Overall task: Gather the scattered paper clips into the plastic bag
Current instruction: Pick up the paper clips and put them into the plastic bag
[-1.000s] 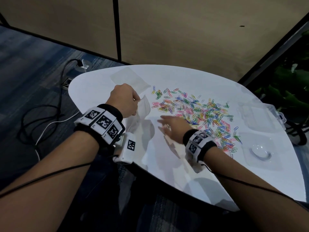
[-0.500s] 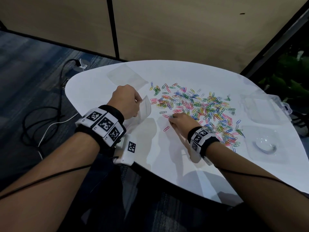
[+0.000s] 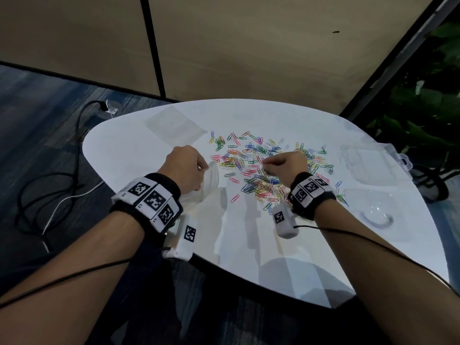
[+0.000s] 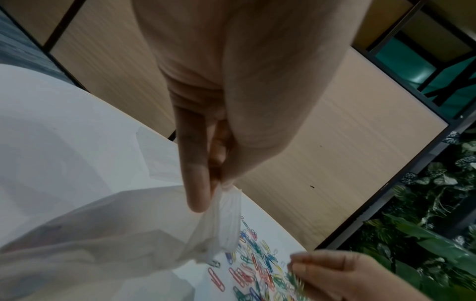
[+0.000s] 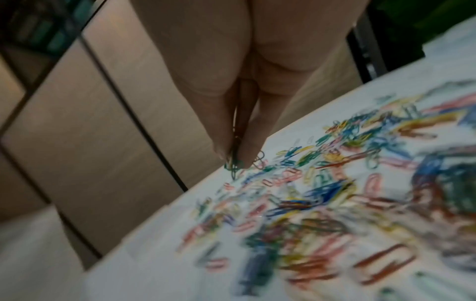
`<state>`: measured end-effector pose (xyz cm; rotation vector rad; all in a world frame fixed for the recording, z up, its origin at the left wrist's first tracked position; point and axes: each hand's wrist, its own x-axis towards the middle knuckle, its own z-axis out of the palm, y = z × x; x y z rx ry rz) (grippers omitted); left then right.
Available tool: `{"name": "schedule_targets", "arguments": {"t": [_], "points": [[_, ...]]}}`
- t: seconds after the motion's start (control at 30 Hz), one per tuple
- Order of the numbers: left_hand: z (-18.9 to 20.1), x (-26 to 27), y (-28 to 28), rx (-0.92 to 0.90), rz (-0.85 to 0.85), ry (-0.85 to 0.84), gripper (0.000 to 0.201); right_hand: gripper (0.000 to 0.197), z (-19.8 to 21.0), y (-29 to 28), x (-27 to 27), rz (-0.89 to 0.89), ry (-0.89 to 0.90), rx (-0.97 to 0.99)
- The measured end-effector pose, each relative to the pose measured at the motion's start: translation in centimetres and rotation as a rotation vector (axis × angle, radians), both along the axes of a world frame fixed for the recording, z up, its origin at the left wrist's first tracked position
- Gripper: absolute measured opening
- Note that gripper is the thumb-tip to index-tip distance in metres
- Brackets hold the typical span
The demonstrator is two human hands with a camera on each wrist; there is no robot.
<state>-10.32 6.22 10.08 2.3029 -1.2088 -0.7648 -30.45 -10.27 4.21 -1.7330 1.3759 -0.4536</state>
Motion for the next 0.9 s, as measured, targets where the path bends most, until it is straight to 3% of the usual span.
{"name": "schedule_targets", "arguments": {"t": [0.13,0.23,0.37,0.5,0.63,0.77,0.83,0.9], "points": [[-0.5,-0.6,-0.1,-0.009,-0.032,0.035,0.018,0.018,2.5,2.4,1.8,-0.08,-0.512,0.349],[-0.7,-0.9,-0.2,-0.044,-0.016,0.044,0.017,0.018,3.2,5.4,3.9,-0.035,-0.649,0.527],[-0.7,-1.4,-0.3,-0.101,0.018,0.097,0.016,0.01,1.6,8.2,5.7,-0.023,-0.499,0.48],[-0.9,-2.0,0.0,-0.136,-0.011,0.109,0.017,0.022,0.3,9.0,6.6,0.027,-0.288,0.292],[-1.3,-2.0,-0.1,-0.143,-0.02,0.115,0.017,0.014,0.8,9.4,7.0,0.176,-0.062,0.123],[-1.1,-1.7,-0.1,-0.139,-0.018,0.11,0.018,0.027,2.0,9.0,7.1,0.405,0.17,-0.064],[-1.1,-1.3,0.0,-0.147,-0.011,0.083,0.021,0.032,2.7,8.7,7.4,0.494,0.183,-0.011],[-0.9,-0.9,0.1,-0.157,0.001,0.067,0.023,0.036,3.4,8.4,7.6,0.486,0.044,0.101]]}}
